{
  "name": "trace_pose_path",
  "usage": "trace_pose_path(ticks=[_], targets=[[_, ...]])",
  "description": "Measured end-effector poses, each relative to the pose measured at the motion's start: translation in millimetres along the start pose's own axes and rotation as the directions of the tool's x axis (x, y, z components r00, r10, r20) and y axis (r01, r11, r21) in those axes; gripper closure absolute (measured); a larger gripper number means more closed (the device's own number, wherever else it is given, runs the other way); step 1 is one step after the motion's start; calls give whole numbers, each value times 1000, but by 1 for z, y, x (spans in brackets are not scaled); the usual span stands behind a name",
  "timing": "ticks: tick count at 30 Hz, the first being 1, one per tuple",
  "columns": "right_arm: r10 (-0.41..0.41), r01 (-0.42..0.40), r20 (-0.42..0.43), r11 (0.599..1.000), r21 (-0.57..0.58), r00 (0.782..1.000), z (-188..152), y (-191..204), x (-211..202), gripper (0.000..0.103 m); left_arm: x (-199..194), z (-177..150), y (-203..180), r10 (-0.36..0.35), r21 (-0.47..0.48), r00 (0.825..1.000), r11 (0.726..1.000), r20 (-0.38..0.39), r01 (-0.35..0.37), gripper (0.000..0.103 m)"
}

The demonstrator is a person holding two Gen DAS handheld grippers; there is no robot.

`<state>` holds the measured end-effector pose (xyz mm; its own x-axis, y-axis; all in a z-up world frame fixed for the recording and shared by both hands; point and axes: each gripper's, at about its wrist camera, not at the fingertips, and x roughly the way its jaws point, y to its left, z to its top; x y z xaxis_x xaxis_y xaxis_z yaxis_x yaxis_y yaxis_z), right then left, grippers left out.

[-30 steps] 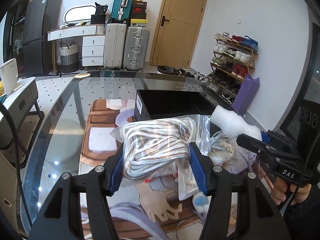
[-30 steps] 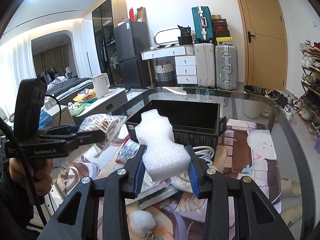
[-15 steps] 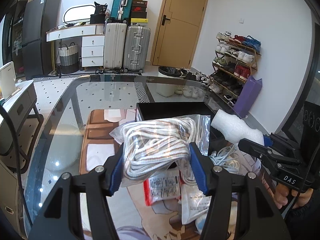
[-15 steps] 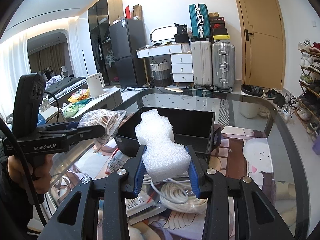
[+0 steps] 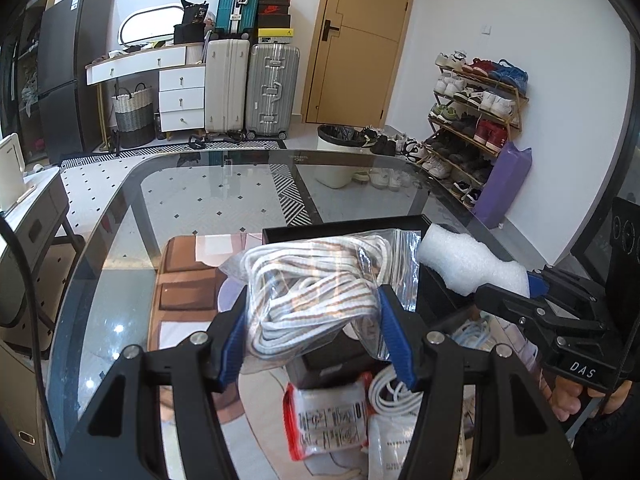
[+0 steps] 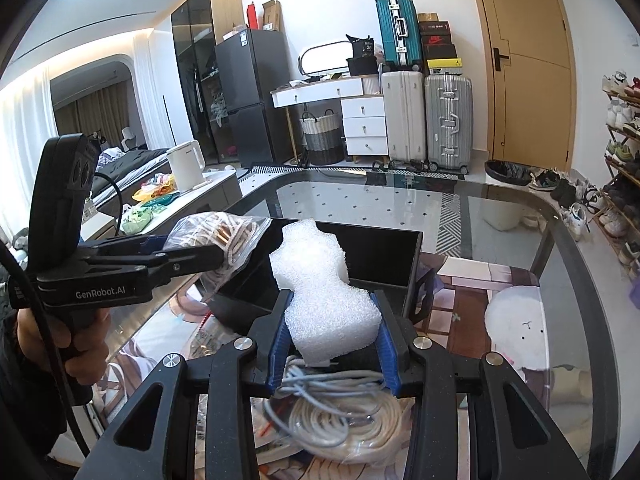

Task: Organize soft objects
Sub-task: 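Lift the rope bag with the left gripper while the right carries the foam toward the black box, then lower both held items into the black box and open both grippers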

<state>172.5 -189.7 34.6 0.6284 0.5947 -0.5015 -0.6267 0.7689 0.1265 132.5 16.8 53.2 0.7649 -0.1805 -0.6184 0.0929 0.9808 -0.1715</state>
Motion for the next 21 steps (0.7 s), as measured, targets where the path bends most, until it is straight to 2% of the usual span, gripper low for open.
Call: trace_pose_path(ticks=[12, 21], targets=[[-11, 10, -24, 1000, -12, 1000, 9, -5, 13, 64, 18, 6, -4, -9, 9, 1000, 1000, -28, 9, 44], [-50, 48, -47, 998, -30, 998, 14, -10, 29, 64, 33, 12, -18, 60, 45, 998, 997, -30, -59, 38]])
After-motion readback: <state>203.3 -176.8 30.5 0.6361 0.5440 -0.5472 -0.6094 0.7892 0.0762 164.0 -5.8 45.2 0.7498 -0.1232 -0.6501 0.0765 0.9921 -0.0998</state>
